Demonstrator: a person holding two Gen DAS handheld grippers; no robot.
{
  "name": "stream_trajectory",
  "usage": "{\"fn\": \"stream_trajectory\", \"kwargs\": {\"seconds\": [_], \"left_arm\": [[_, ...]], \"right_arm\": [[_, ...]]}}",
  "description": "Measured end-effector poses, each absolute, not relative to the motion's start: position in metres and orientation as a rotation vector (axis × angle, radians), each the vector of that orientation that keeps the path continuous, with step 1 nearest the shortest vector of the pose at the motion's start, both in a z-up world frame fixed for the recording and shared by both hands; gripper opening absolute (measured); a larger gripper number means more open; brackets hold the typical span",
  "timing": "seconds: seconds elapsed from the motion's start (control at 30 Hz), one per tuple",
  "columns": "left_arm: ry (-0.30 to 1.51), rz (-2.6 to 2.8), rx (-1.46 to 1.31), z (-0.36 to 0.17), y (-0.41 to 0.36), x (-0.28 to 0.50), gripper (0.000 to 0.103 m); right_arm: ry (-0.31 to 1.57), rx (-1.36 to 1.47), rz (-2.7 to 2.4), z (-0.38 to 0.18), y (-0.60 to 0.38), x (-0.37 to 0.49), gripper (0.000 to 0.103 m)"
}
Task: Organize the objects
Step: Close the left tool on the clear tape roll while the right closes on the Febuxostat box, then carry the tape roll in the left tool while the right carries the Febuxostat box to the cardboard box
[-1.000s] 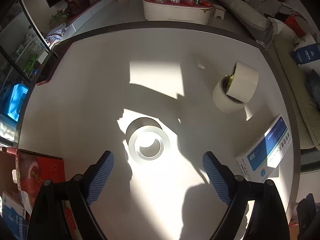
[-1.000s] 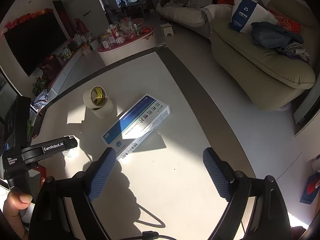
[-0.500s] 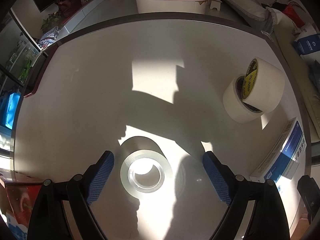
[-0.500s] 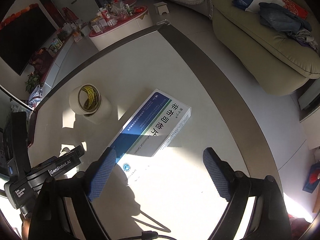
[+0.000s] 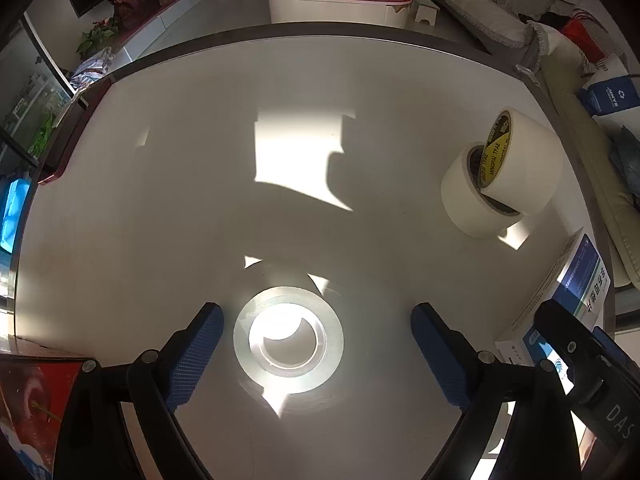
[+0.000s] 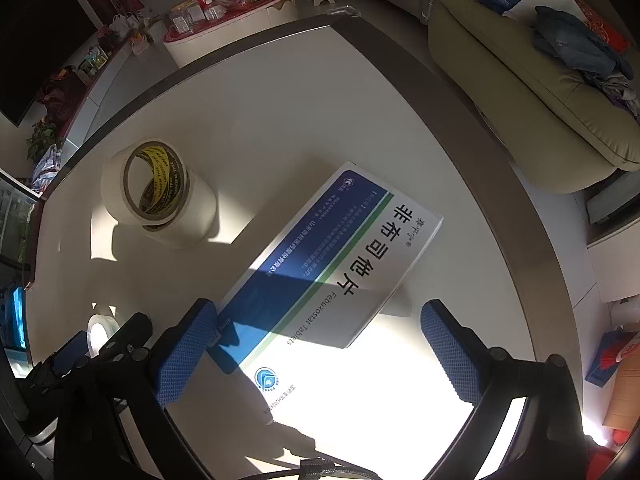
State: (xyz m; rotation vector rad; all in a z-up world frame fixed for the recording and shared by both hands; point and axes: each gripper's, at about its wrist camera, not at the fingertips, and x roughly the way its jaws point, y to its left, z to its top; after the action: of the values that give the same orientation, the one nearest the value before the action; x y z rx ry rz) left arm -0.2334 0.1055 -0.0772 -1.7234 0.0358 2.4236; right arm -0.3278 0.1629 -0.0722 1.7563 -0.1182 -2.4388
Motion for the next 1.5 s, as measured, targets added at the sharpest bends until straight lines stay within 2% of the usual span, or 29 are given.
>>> {"fn": "stream_trajectory", "kwargs": {"seconds": [0.17,0.33,0.4,0.47,0.5,0.53,0.57,0.63,0.67,1.13,1.5], "left_arm": [[0.047,2.419,-1.722,-0.077,0.105,-0.238,0.096],[0.076,2.421,-1.701,-0.076,0.102,-0.238,0.097],[0.118,2.424,-1.680,-0.076,0.104,-0.234,0.097],[0.154,2.418,-1.657,-0.074,0.106,-0.228,0.096],[0.130,2.409,-1.655,-0.073,0.105,-0.226,0.090],[0.088,2.395,-1.657,-0.072,0.103,-0.225,0.084],[0.098,2.394,-1.657,-0.071,0.105,-0.223,0.082],[0.121,2.376,-1.634,-0.067,0.109,-0.218,0.059],[0.134,2.366,-1.623,-0.066,0.111,-0.215,0.053],[0.093,2.375,-1.666,-0.063,0.105,-0.188,0.053],[0.050,2.431,-1.569,-0.032,0.073,-0.128,0.053]], "right_arm": [[-0.241,1.832,-2.393,-0.076,0.167,-0.337,0.103],[-0.029,1.887,-2.413,-0.081,0.148,-0.337,0.103],[-0.008,1.877,-2.412,-0.081,0.148,-0.334,0.101],[0.067,1.866,-2.400,-0.078,0.148,-0.330,0.087],[0.126,1.837,-2.409,-0.074,0.148,-0.327,0.068],[0.143,1.820,-2.390,-0.071,0.150,-0.325,0.061],[0.157,1.825,-2.365,-0.071,0.152,-0.322,0.061],[0.177,1.810,-2.345,-0.069,0.159,-0.314,0.061],[0.172,1.805,-2.351,-0.068,0.165,-0.310,0.061],[-0.019,1.589,-2.410,-0.024,0.221,-0.223,0.061],[-0.027,1.431,-2.462,-0.001,0.223,-0.155,0.061]]}}
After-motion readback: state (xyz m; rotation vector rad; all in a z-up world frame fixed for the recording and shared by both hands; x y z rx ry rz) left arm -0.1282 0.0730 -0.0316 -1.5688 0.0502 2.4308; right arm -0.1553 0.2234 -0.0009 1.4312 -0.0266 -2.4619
